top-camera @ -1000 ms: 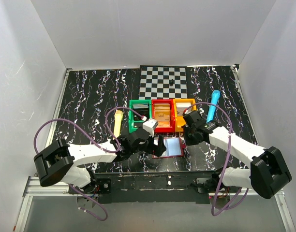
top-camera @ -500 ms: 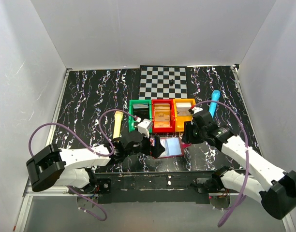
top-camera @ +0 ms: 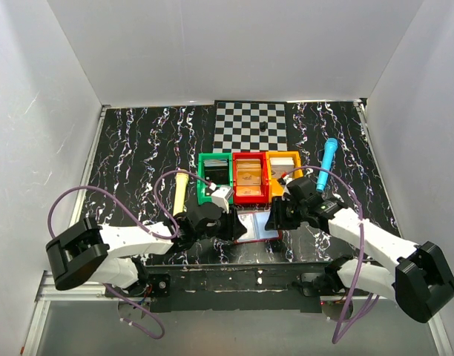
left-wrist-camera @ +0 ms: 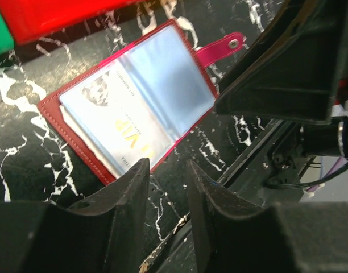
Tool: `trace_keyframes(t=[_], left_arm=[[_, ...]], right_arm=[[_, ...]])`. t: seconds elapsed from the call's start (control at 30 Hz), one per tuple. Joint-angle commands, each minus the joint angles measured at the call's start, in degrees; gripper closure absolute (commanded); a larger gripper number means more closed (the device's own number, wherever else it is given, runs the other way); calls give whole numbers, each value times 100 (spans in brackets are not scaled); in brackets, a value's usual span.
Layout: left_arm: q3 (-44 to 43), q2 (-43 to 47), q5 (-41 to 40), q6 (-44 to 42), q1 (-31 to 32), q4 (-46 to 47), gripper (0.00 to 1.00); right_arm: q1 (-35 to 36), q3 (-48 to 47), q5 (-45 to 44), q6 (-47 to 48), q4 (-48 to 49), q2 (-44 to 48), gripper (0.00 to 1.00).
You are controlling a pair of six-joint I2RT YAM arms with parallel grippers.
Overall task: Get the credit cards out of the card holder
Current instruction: Remove the credit card from the card holder.
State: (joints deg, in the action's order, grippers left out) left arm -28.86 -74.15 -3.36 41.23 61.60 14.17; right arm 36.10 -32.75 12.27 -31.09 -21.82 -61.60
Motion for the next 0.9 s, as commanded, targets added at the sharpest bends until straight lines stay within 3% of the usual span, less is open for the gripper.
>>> trace_keyframes(t=[0.0,0.23,0.87], left_arm=[[-199,-170,-104,183,-61,-310,70],[-181,-223,-104,289,-61,-433,70],[-23,32,-174,271,-69,-477,71]], right_arm=[[11,32,-593,-204,196,8,52],[11,-3,-858,-230,-15,-571,47],[134,-38,-505,-406,47,-1109,53]])
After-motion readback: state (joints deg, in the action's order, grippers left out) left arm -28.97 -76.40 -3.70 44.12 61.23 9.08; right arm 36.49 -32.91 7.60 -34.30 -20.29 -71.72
